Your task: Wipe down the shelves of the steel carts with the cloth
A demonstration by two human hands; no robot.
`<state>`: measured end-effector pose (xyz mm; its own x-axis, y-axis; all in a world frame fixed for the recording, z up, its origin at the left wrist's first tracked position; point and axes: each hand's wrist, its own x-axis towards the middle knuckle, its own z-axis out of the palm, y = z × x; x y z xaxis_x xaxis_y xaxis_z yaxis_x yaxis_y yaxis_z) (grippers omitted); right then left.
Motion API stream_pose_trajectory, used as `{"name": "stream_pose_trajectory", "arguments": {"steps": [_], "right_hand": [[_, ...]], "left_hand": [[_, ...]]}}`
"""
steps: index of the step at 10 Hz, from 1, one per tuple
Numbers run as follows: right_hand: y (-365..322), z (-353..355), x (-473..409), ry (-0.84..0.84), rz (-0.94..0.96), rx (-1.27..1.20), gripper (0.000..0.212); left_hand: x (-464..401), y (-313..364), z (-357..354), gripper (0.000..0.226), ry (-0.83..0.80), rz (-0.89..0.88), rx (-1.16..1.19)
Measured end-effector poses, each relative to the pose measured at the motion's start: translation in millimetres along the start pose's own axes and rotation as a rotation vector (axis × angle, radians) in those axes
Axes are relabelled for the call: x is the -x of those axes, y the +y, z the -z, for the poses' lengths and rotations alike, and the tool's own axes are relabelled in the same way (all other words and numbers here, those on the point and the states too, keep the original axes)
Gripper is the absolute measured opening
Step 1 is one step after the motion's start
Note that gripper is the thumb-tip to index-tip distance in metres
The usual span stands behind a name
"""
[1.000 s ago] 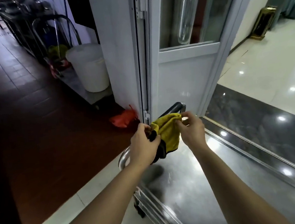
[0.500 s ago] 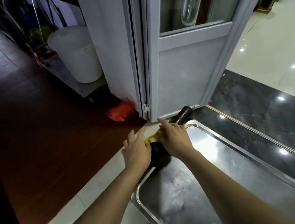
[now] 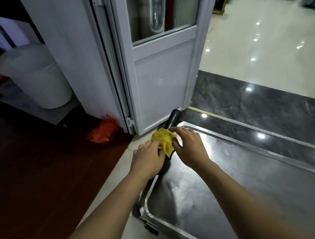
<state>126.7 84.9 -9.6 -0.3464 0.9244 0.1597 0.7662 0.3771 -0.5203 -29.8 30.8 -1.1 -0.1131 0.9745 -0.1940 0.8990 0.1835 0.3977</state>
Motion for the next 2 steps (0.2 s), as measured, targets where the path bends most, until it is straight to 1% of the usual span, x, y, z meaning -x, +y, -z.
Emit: {"name": "stream_pose_trajectory", "arguments": {"steps": [1, 2], "right_hand": [[2.2, 15.0, 15.8, 0.096, -0.038, -0.016, 0.036], [5.3, 42.9, 37.2, 0.259, -0.134, -0.007, 0.034]], "left_hand": [[5.5, 4.0, 1.1, 0.035, -0.036, -0.05, -0.039], [9.5, 21.4, 5.8, 0.032, 0.05, -0.138, -0.1]]}}
